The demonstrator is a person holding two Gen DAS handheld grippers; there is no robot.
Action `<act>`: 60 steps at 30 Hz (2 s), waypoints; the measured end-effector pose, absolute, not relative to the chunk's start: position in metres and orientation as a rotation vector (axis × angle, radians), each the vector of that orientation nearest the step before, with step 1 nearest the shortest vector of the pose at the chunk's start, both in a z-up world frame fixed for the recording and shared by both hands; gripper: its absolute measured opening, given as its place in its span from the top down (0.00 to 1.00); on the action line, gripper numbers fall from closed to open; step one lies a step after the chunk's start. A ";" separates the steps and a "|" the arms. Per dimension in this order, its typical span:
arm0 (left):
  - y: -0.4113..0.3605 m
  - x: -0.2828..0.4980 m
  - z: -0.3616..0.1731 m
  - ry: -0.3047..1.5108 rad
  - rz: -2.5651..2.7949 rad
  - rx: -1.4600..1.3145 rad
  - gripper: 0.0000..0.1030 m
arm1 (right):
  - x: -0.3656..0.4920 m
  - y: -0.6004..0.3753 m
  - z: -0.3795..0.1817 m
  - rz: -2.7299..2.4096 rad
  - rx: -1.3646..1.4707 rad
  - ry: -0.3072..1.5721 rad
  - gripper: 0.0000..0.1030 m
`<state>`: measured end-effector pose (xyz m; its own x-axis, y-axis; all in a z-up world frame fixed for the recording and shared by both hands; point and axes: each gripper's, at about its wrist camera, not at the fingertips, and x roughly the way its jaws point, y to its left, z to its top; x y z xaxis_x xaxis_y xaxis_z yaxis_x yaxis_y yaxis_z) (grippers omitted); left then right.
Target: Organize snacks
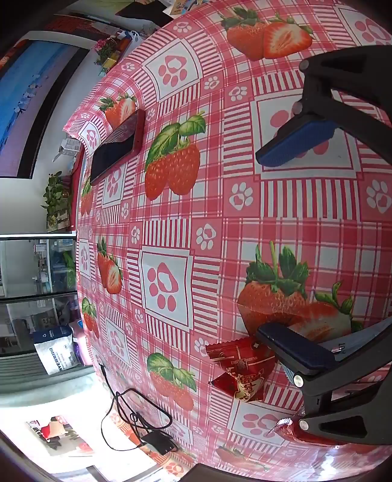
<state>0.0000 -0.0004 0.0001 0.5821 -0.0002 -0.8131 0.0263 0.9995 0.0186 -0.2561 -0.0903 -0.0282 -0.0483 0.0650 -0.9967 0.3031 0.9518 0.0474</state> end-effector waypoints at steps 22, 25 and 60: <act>0.000 0.000 0.000 0.950 -0.016 0.029 0.00 | -0.251 -0.090 -0.028 -0.130 0.333 1.615 0.00; 0.000 0.000 0.000 0.950 -0.016 0.030 0.00 | -0.250 -0.090 -0.030 -0.158 0.314 1.647 0.00; 0.000 0.000 0.000 0.950 -0.016 0.029 0.00 | -0.253 -0.091 -0.030 -0.155 0.310 1.626 0.00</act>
<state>0.0001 -0.0002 0.0003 0.5820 -0.0005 -0.8132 0.0264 0.9995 0.0183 -0.2529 -0.0912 -0.0304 -0.0534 0.1058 -0.9929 0.2921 0.9525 0.0858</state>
